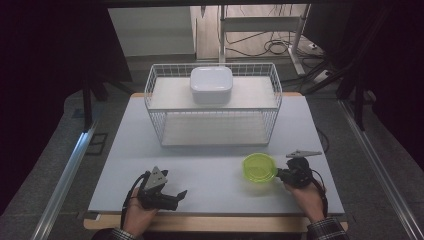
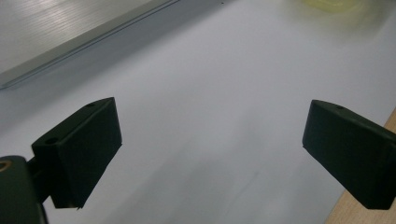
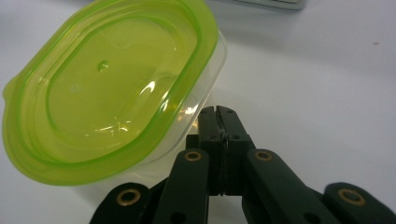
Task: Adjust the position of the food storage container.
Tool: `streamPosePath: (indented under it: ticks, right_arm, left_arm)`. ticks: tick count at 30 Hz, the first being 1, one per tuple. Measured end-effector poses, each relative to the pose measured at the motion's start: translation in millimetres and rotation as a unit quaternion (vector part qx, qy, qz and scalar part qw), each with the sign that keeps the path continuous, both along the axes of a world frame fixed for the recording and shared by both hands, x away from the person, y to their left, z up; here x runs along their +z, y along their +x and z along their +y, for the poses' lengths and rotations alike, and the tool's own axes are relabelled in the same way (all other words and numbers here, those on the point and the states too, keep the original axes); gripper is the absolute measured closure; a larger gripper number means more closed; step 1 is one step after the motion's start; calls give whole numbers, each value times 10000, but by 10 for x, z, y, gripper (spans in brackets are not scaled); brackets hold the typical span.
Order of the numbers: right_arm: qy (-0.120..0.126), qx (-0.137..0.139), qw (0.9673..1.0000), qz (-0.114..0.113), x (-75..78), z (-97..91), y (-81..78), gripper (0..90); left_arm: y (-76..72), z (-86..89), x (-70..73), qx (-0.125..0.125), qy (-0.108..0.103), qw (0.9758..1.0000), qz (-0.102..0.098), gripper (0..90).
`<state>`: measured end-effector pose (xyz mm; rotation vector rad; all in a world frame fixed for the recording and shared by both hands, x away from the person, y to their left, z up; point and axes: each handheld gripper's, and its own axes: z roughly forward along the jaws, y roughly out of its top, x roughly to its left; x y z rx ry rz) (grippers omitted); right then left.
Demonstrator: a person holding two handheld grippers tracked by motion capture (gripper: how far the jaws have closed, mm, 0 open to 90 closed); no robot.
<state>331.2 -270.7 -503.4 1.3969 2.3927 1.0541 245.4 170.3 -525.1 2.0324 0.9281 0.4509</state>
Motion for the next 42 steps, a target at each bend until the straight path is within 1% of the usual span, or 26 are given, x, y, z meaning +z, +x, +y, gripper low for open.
streamPosePath:
  ticks: [2,4,9,10,12,14,20,24,25,26,27,30,31,34,36,37,38,39,40,42]
  right_arm:
    - [18,18,10000,-18,-5,16,0,893]
    - [152,101,9998,51,-15,70,3,893]
    - [330,226,9991,113,-32,186,20,893]
    - [330,226,9991,113,-32,186,20,893]
    - [371,292,9988,119,-44,260,38,893]
    - [371,321,9987,121,-50,284,46,893]
    - [417,458,9980,98,-70,437,68,893]
    - [396,569,9976,64,-85,546,80,894]
    - [396,569,9976,64,-85,546,80,894]
    - [368,635,9973,46,-98,609,89,894]
    - [368,635,9973,46,-98,609,89,894]
    - [360,731,9966,73,-117,706,91,893]
    - [360,731,9966,73,-117,706,91,893]
    - [380,839,9957,60,-139,809,100,893]
    - [366,866,9956,50,-145,837,105,893]
    - [376,941,9948,54,-162,899,110,893]
    - [376,941,9948,54,-162,899,110,893]
    - [371,1017,9941,58,-173,961,114,893]
    - [371,1017,9941,58,-173,961,114,893]
    - [352,1091,9934,55,-184,1030,118,893]
  left_arm:
    - [1,0,0,-5,10,10000,-4,41]
    - [1,-2,-2,-6,6,10000,9,41]
    - [2,-10,-7,-23,30,10000,23,41]
    - [2,-10,-7,-23,30,10000,23,41]
    - [1,-13,-9,-21,29,10000,32,41]
    - [2,-13,-10,-22,33,10000,33,41]
    - [2,-17,-13,-31,40,10000,48,41]
    - [4,-20,-15,-45,62,10000,53,41]
    - [4,-20,-15,-45,62,10000,53,41]
    - [4,-25,-18,-50,66,9999,68,41]
    - [4,-25,-18,-50,66,9999,68,41]
    - [3,-30,-20,-58,84,9999,73,40]
    - [4,-31,-21,-61,85,9999,76,40]
    - [5,-34,-23,-68,104,9999,77,41]
    - [4,-37,-24,-69,98,9999,82,40]
    - [4,-38,-24,-70,100,9999,83,40]
    - [4,-38,-24,-70,100,9999,83,40]
    - [5,-39,-25,-71,102,9999,85,41]
    - [5,-39,-25,-71,102,9999,85,41]
    - [5,-40,-26,-70,106,9999,87,41]
